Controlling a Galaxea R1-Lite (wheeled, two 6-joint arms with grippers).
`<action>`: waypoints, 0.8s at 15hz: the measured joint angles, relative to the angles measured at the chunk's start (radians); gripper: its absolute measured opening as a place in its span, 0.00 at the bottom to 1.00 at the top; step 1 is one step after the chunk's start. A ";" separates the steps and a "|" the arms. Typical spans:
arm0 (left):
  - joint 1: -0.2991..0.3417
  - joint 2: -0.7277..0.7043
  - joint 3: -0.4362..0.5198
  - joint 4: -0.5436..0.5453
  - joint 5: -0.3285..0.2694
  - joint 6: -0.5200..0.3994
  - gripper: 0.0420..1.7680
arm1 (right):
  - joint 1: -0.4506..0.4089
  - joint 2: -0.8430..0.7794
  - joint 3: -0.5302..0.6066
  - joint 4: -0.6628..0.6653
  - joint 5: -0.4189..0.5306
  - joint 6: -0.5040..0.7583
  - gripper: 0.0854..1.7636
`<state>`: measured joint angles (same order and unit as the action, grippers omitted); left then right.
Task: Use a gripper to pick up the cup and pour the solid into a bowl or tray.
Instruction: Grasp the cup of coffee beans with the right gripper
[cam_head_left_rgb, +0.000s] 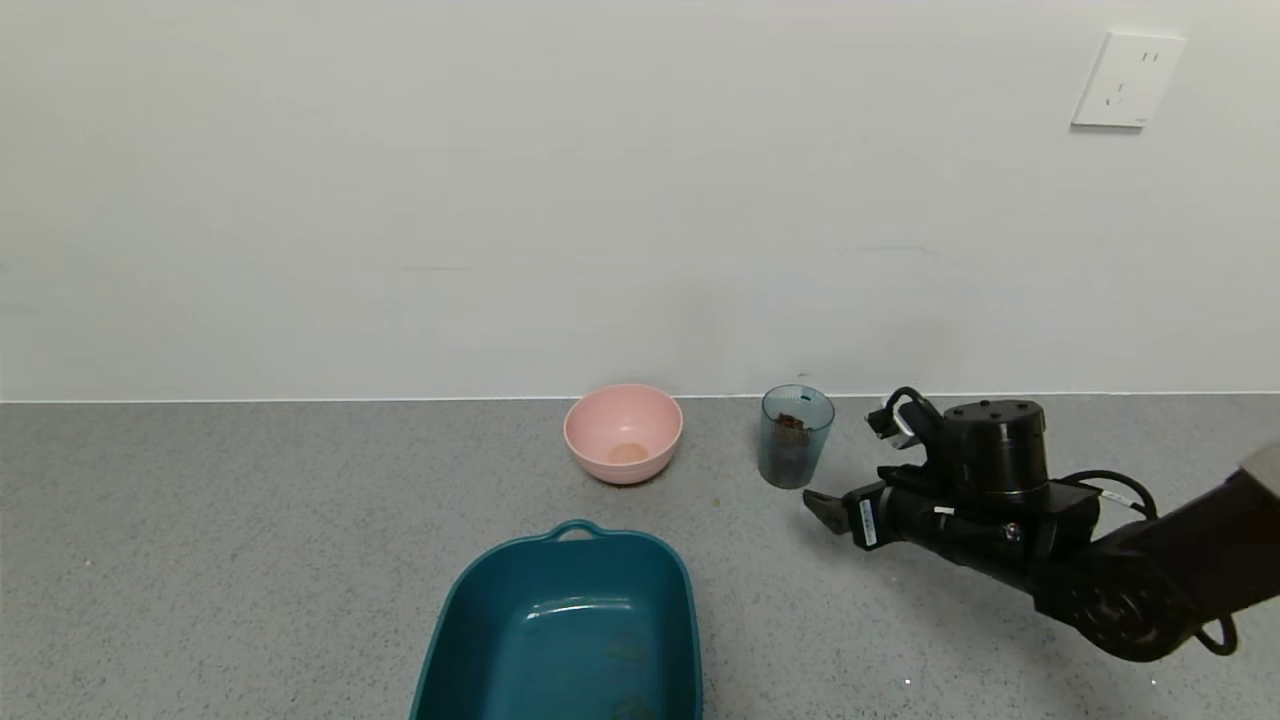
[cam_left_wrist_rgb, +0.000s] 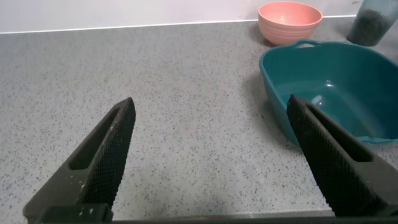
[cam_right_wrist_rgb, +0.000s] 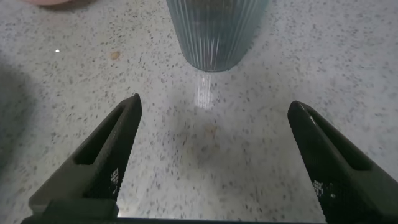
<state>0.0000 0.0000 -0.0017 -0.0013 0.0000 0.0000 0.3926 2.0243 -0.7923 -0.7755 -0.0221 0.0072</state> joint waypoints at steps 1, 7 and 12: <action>0.000 0.000 0.000 0.000 0.000 0.000 0.99 | 0.001 0.032 -0.022 -0.012 -0.008 0.000 0.97; 0.000 0.000 0.000 0.000 0.000 0.000 0.99 | 0.013 0.178 -0.144 -0.081 -0.060 0.000 0.97; 0.000 0.000 0.000 0.000 0.000 0.000 0.99 | 0.032 0.240 -0.224 -0.097 -0.101 0.001 0.97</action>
<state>0.0000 0.0000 -0.0017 -0.0013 0.0000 0.0000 0.4247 2.2638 -1.0168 -0.8726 -0.1236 0.0081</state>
